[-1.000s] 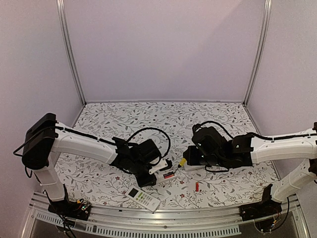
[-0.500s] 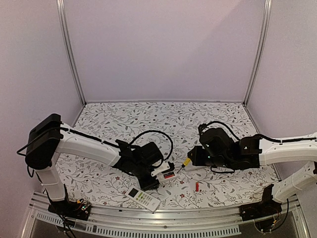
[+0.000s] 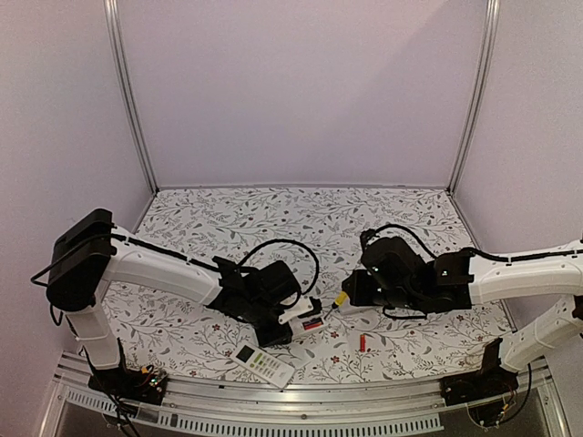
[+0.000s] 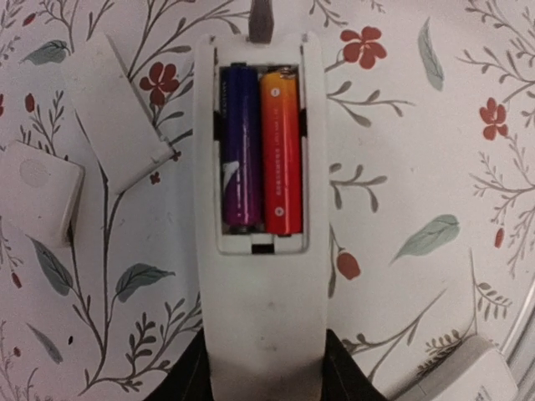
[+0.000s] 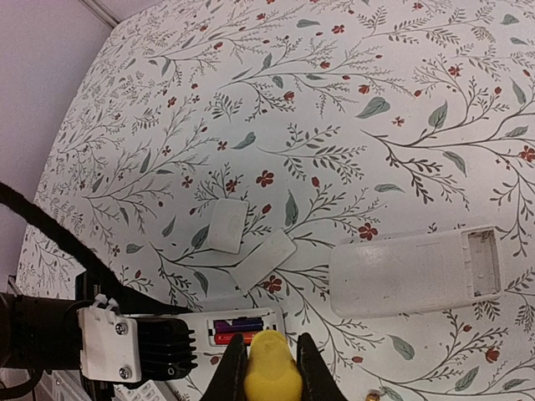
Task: Unload the batteries from the remote control
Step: Remove the battery from the remote control without the battery cover.
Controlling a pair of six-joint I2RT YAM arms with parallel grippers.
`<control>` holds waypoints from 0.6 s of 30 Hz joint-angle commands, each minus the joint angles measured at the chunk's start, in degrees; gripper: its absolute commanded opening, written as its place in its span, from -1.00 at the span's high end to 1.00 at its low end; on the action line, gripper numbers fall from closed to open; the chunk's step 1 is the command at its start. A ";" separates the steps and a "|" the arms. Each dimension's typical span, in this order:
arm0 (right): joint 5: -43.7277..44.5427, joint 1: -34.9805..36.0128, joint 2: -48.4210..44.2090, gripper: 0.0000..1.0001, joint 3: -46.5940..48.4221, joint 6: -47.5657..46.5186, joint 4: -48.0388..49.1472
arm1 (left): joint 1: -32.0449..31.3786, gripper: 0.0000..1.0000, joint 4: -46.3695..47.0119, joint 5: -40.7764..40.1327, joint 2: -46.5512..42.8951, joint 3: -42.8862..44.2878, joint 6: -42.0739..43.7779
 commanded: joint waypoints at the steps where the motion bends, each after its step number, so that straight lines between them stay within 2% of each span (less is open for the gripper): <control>1: 1.66 -0.02 0.98 1.00 1.68 -1.08 1.67 | -1.02 0.37 -1.69 0.02 1.98 -1.10 0.89; 18: 0.48 -0.31 2.75 1.00 2.40 -0.94 1.16 | -0.97 0.41 -2.04 -0.25 2.21 -0.88 1.03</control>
